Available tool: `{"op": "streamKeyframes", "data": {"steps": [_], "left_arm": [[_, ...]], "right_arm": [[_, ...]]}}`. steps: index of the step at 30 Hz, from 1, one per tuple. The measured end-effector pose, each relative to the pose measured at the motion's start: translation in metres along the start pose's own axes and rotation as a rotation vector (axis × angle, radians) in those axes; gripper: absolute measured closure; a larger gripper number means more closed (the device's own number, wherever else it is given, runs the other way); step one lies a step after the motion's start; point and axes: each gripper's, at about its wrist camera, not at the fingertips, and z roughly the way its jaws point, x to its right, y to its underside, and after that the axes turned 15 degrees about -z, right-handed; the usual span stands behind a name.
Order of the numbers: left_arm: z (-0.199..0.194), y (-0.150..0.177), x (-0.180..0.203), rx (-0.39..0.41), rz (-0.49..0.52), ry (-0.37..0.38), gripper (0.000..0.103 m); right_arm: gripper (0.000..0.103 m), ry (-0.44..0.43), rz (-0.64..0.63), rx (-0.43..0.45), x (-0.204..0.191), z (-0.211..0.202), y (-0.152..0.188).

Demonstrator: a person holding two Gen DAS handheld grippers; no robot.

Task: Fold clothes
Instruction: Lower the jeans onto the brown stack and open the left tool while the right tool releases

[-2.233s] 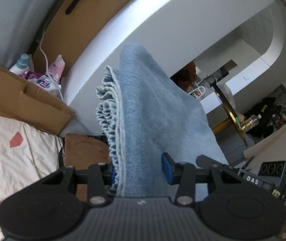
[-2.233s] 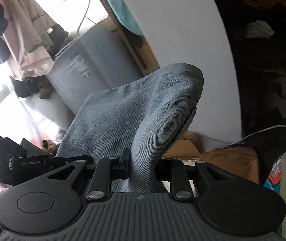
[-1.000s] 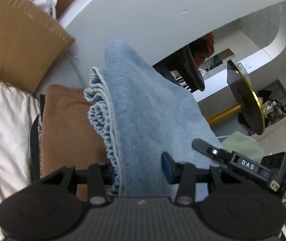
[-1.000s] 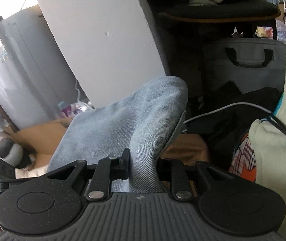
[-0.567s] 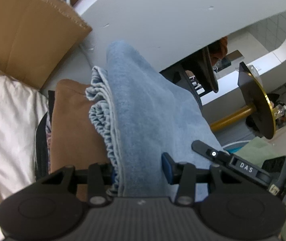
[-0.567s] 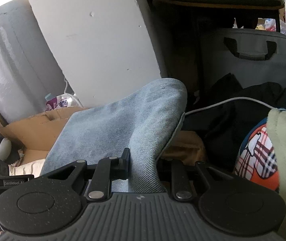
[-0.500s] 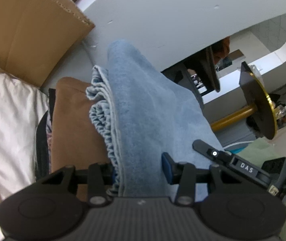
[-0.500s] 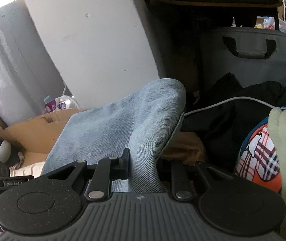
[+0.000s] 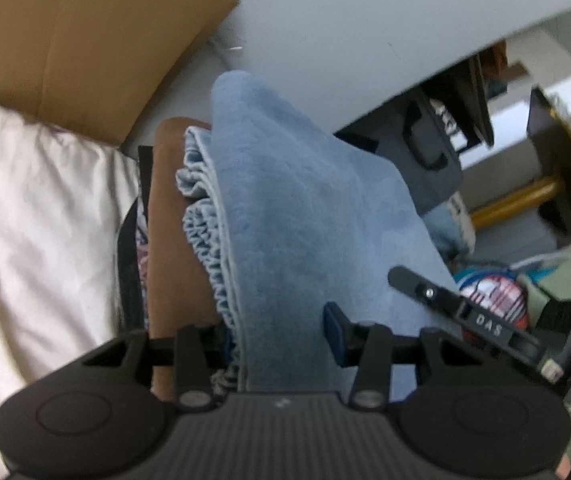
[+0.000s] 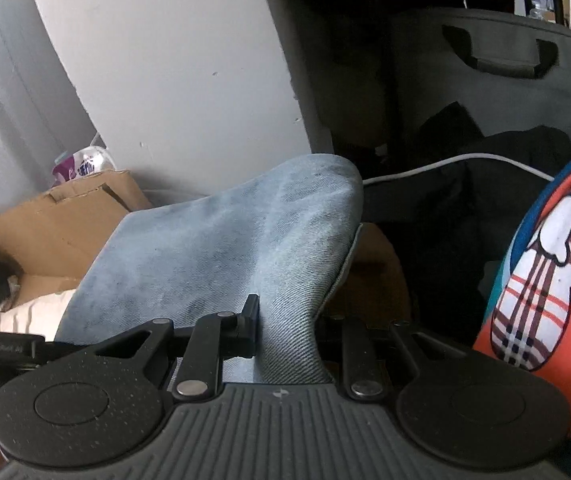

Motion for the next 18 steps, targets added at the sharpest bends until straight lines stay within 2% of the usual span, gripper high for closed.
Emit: {"op": "streamKeyframes", "data": {"steps": [8,14,18], "left_arm": [[-0.039,-0.009,0.008,-0.018,0.126,-0.112,0.066],[-0.06,-0.023,0.03,0.017,0.187,-0.142,0.068],[-0.058,-0.032,0.045,0.004,0.22,-0.15,0.068]], "right_arm": [[0.081,-0.004,0.013,0.013,0.006,0.0,0.007],[0.081,-0.007,0.019,0.018,0.005,0.0,0.006],[0.081,-0.008,0.012,0.014,0.006,0.0,0.004]]}}
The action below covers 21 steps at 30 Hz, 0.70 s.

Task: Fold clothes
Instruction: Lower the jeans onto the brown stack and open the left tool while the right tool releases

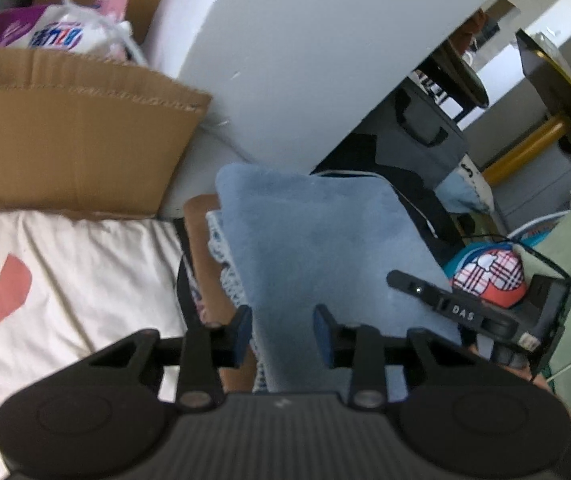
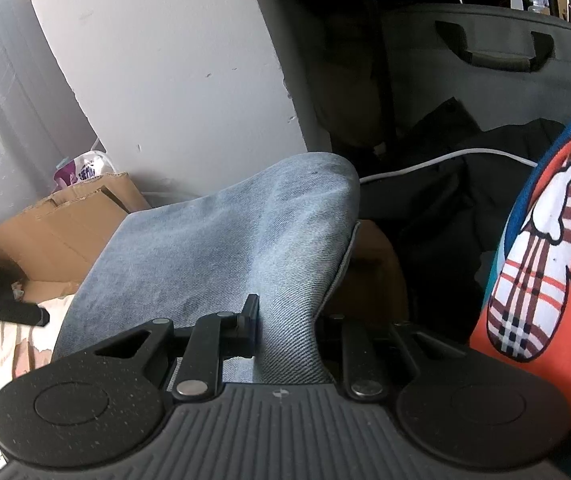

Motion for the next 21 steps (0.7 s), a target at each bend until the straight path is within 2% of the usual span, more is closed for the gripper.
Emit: {"op": "streamKeyframes", "data": {"steps": [6,10,15,21], "left_arm": [[0.022,-0.001,0.022,-0.015,0.07,-0.03,0.068],[0.043,0.008,0.028,-0.019,0.123,-0.06,0.078],[0.061,0.018,0.031,-0.029,0.171,-0.108,0.08],[0.072,0.024,0.035,-0.027,0.231,-0.173,0.079]], "right_arm": [[0.081,-0.002,-0.017,-0.016,0.0,0.002,-0.004],[0.081,0.001,-0.031,-0.024,-0.002,0.004,-0.006],[0.08,0.009,-0.038,-0.031,-0.004,0.006,-0.005],[0.069,0.04,0.01,-0.084,-0.003,0.01,-0.007]]}}
